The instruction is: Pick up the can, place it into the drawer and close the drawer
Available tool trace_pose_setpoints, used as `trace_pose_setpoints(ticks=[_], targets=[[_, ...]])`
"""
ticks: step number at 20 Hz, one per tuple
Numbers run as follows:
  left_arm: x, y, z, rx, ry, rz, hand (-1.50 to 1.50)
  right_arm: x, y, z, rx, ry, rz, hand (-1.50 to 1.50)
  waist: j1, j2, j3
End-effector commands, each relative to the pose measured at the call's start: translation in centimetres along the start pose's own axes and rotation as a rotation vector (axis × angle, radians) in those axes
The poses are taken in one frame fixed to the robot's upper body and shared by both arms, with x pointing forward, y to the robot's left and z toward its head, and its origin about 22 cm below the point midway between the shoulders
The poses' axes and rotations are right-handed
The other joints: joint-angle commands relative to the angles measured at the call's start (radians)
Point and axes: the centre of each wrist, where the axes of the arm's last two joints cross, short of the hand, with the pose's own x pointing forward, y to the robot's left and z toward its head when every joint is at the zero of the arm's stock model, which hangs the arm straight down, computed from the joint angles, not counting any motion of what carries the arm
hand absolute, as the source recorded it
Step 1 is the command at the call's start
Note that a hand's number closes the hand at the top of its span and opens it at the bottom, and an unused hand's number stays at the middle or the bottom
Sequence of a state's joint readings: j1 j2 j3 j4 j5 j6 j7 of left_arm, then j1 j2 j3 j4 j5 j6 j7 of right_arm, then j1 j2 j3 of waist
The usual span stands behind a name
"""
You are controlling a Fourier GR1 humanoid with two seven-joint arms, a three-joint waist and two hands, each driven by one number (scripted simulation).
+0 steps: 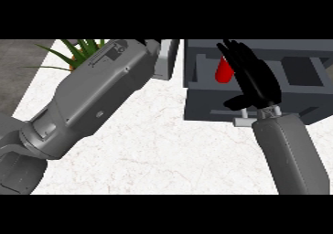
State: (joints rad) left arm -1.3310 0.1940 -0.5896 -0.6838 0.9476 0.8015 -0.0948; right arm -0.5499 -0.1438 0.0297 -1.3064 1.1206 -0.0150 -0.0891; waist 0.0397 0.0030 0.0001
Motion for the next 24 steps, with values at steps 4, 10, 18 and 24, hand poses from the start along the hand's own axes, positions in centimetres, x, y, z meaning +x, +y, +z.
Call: trace_pose_setpoints(ticks=[4, 10, 18, 24], targets=[[0.5, 2.7, 0.5, 0.002, -0.003, -0.014, -1.50, -2.4, 4.4, -1.7, 0.023, 0.065, 0.082, -1.50, 0.009, 0.000, 0.001], [1.4, 5.4, 0.6, 0.009, 0.004, -0.013, -1.50, -3.9, 7.3, -1.3, -0.002, 0.090, 0.157, -1.50, 0.011, 0.001, 0.001], [1.9, 5.1, 1.0, 0.012, -0.006, -0.002, -1.50, -4.4, 6.5, -4.3, -0.115, 0.128, 0.170, -1.50, 0.025, 0.017, 0.002], [2.1, 5.8, 1.7, -0.006, 0.002, 0.002, -1.50, -4.7, 5.4, -6.0, -0.139, 0.110, 0.219, -1.50, 0.040, 0.022, 0.002]])
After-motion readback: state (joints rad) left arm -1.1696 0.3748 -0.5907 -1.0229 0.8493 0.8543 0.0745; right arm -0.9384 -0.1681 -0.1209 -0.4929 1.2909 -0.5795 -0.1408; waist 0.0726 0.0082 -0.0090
